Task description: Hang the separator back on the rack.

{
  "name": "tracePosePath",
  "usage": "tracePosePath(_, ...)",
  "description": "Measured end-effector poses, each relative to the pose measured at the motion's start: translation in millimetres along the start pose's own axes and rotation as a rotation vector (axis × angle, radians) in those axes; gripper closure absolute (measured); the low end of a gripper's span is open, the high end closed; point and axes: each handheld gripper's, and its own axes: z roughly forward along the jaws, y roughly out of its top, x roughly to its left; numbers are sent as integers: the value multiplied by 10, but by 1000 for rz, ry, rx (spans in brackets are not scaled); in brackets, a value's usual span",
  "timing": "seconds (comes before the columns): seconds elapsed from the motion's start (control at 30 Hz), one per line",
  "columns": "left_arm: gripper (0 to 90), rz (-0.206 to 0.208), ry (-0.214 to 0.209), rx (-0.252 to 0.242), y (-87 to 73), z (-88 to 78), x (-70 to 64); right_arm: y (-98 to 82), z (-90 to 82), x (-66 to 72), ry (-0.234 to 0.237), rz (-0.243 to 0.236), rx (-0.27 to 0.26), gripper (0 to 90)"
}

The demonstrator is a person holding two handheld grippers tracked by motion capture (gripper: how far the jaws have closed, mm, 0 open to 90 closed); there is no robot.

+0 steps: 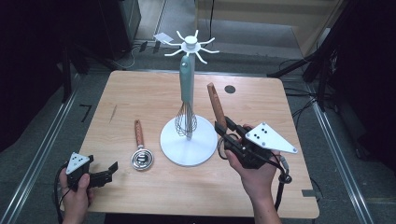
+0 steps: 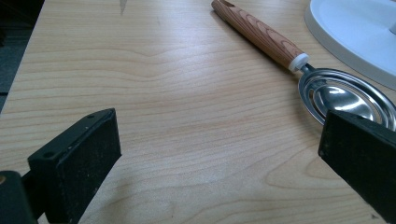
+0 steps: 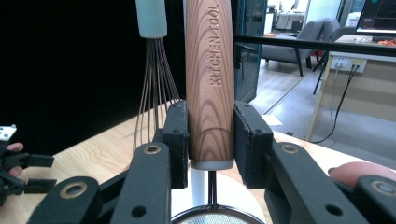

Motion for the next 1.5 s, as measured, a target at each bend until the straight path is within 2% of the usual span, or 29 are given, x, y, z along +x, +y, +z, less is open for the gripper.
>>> tracePosePath(0.37, 0, -4, 0, 4, -1, 0, -4, 124, 4, 51, 0, -10, -28, 704)
tracePosePath(0.73, 0, 1, 1, 5, -1, 1, -3, 181, -13, 61, -9, -16, -38, 704)
tracePosePath(1.5, 0, 2, 2, 4, -1, 1, -9, 313, -82, 76, -16, -19, -100, 703)
